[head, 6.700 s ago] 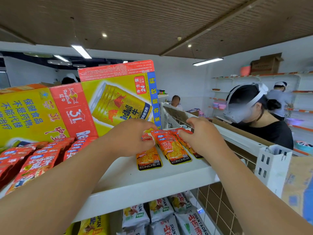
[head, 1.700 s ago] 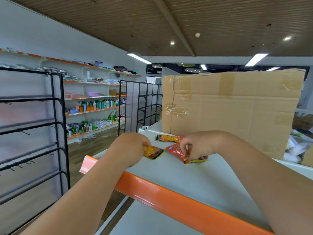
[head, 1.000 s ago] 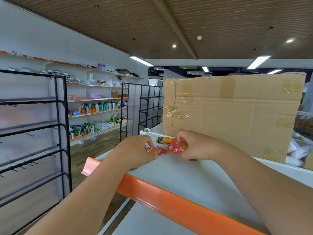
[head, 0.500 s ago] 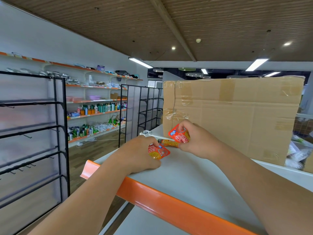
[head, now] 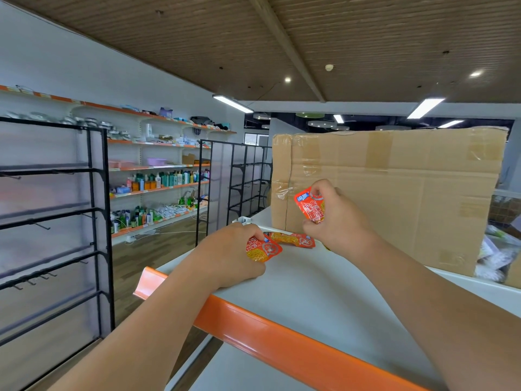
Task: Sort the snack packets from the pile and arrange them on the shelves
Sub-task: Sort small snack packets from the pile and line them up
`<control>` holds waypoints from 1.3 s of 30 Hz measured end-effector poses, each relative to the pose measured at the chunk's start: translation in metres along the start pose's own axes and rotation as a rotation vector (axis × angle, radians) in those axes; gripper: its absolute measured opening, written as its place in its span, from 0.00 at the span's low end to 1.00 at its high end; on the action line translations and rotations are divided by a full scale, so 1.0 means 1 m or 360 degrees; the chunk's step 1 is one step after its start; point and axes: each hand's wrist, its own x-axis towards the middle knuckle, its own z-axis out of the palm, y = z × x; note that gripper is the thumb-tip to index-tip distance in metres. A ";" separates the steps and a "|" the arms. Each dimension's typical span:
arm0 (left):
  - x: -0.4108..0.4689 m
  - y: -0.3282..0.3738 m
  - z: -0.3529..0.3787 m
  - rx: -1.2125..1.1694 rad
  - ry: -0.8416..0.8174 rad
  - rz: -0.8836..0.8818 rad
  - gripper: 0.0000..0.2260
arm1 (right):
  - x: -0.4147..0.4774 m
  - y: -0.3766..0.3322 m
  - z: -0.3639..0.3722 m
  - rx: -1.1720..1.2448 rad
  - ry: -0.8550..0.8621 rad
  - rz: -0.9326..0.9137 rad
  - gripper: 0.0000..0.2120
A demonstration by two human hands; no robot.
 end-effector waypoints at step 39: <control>-0.004 0.206 0.011 -0.0548 0.0399 0.0378 0.24 | -0.113 0.055 -0.214 0.0286 0.0046 0.0241 0.21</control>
